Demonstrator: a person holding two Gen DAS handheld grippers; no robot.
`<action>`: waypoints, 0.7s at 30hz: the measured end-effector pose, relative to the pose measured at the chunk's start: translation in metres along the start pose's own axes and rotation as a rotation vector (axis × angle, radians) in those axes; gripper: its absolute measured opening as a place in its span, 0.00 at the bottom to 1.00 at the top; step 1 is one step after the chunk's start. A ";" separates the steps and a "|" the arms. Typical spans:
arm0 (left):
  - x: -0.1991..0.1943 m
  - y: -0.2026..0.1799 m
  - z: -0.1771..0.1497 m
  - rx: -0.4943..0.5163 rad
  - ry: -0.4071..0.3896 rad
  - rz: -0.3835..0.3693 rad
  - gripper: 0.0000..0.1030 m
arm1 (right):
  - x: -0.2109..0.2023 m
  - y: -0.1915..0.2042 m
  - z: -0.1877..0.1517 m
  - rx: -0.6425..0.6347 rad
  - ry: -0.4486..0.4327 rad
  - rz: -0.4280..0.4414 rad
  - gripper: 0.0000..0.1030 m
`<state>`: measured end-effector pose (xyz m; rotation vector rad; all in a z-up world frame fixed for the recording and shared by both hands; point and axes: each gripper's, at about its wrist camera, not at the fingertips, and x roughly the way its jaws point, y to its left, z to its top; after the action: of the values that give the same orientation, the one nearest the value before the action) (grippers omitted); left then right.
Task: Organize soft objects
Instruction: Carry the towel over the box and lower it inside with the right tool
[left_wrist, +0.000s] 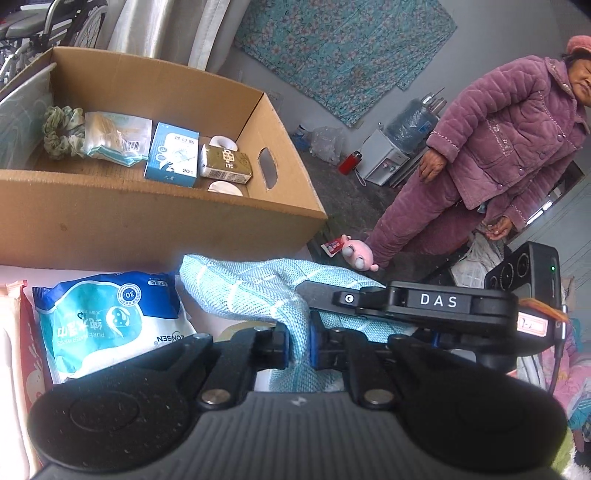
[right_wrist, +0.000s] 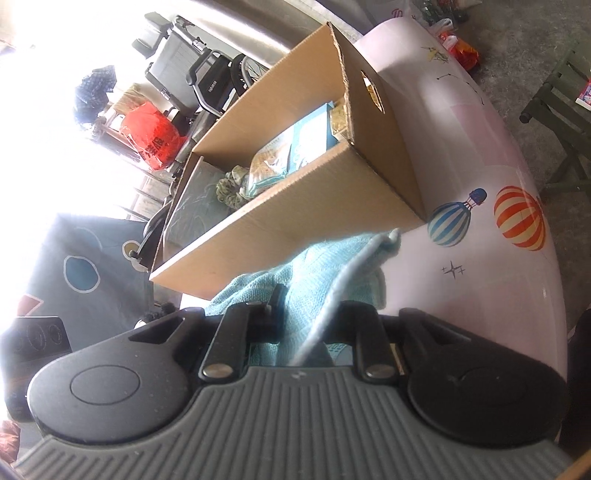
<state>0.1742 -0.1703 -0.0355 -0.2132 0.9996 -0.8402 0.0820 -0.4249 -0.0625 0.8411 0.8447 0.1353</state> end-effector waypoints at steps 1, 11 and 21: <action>-0.008 -0.004 0.001 0.007 -0.016 -0.008 0.10 | -0.006 0.005 0.000 -0.012 -0.006 0.004 0.15; -0.060 -0.015 0.041 0.018 -0.175 -0.044 0.10 | -0.056 0.086 0.033 -0.261 -0.083 0.039 0.15; 0.005 0.041 0.121 -0.148 -0.093 -0.040 0.10 | 0.006 0.129 0.140 -0.385 0.023 -0.064 0.14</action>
<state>0.2946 -0.1707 0.0066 -0.3964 0.9735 -0.7864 0.2126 -0.4194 0.0764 0.4513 0.8326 0.2429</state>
